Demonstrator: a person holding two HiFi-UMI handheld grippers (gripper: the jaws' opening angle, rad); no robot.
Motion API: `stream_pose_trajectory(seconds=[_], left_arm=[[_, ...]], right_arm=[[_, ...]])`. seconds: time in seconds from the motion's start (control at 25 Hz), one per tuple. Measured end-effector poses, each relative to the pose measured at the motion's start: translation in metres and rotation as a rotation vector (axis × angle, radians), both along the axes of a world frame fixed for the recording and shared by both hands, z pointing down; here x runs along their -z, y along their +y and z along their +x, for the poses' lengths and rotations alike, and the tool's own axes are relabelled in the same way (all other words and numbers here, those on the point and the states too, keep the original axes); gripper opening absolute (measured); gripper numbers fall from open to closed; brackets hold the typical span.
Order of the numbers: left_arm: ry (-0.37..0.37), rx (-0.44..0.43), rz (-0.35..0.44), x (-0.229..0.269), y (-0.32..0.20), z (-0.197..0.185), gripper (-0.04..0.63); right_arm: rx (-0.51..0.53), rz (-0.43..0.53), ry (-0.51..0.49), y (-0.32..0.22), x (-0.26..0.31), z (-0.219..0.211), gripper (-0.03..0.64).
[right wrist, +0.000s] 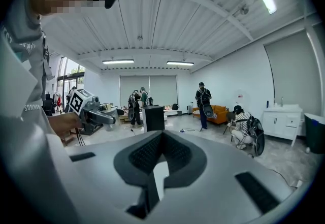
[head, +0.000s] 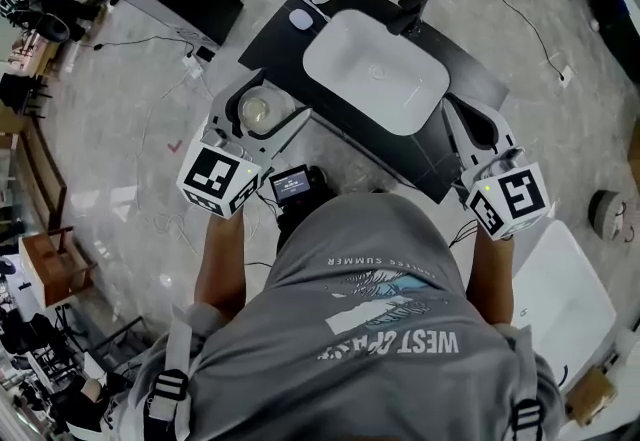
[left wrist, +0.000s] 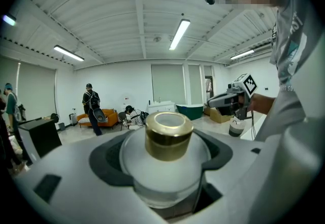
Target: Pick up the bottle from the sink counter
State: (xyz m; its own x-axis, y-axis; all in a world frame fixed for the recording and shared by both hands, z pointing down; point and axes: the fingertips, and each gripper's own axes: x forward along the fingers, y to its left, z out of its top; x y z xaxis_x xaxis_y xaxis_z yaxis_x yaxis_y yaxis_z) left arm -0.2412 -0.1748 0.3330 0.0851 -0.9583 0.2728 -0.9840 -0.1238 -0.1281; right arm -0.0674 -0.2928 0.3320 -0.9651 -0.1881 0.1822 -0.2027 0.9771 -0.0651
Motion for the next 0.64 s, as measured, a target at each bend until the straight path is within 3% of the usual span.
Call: stream_pose_trajectory(seconds=[0.64], left_arm=[[0.021,0.023,-0.011,-0.011,-0.012,-0.016,0.348]], right_arm=[[0.023,-0.008,0.026,-0.008,-0.005,-0.014,-0.005]])
